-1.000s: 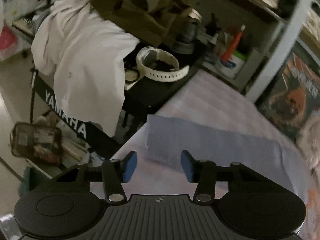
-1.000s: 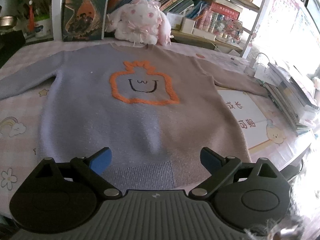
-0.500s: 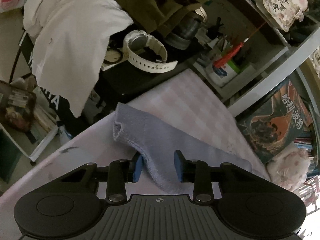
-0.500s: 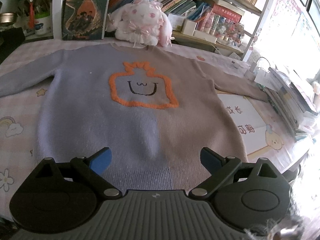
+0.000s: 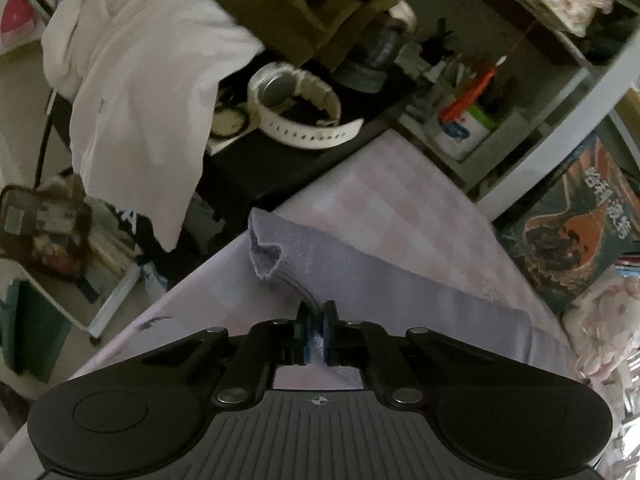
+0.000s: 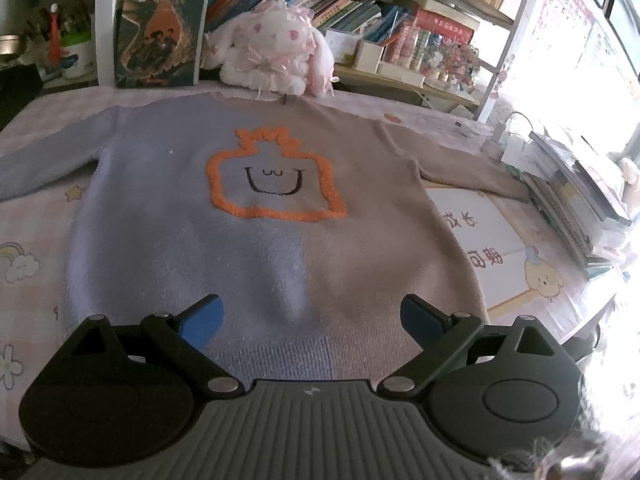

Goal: Fold clothes
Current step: 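Reach the left tool to the lavender sleeve cuff and grasp it, then lift the lavender sleeve with the left tool, fold it across the body, release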

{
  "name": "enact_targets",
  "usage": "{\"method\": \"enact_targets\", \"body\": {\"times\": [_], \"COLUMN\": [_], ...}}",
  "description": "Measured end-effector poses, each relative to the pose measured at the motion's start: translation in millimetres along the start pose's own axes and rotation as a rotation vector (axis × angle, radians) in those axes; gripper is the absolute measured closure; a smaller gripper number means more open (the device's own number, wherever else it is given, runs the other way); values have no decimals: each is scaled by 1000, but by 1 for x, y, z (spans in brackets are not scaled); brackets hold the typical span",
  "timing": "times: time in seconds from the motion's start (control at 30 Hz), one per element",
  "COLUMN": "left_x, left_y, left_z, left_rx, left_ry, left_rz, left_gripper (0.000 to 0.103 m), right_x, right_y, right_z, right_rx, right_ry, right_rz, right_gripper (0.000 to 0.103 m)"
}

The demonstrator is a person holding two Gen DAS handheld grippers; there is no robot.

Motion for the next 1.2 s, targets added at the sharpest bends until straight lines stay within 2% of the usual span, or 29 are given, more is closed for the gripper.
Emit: {"method": "enact_targets", "body": {"times": [0.23, 0.43, 0.67, 0.83, 0.97, 1.2], "left_x": [-29, -54, -78, -78, -75, -59], "left_y": [2, -10, -50, -81, -109, -148], "left_z": [41, 101, 199, 264, 314, 364], "left_rx": [129, 217, 299, 346, 440, 488], "left_ry": [-67, -141, -189, -206, -198, -170], "left_rz": [106, 172, 212, 201, 240, 241], "left_gripper": [100, 100, 100, 100, 100, 100], "right_x": [7, 20, 49, 73, 94, 122], "right_y": [4, 11, 25, 35, 38, 48], "right_z": [10, 25, 60, 98, 127, 164], "right_rx": [-1, -17, -100, -150, -163, -163], "right_ry": [32, 83, 203, 323, 386, 471], "right_rz": [17, 43, 80, 84, 70, 38], "right_gripper": [7, 7, 7, 7, 7, 9]}}
Point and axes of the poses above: each gripper's, at about its wrist camera, not at the fingertips, and x roughly the way its jaws point, z to its right, y to its top, the point moved 6 cm from there along x, roughly the way its jaws point, and after that the axes turned 1 degree about -x, right-handed, at the moved point
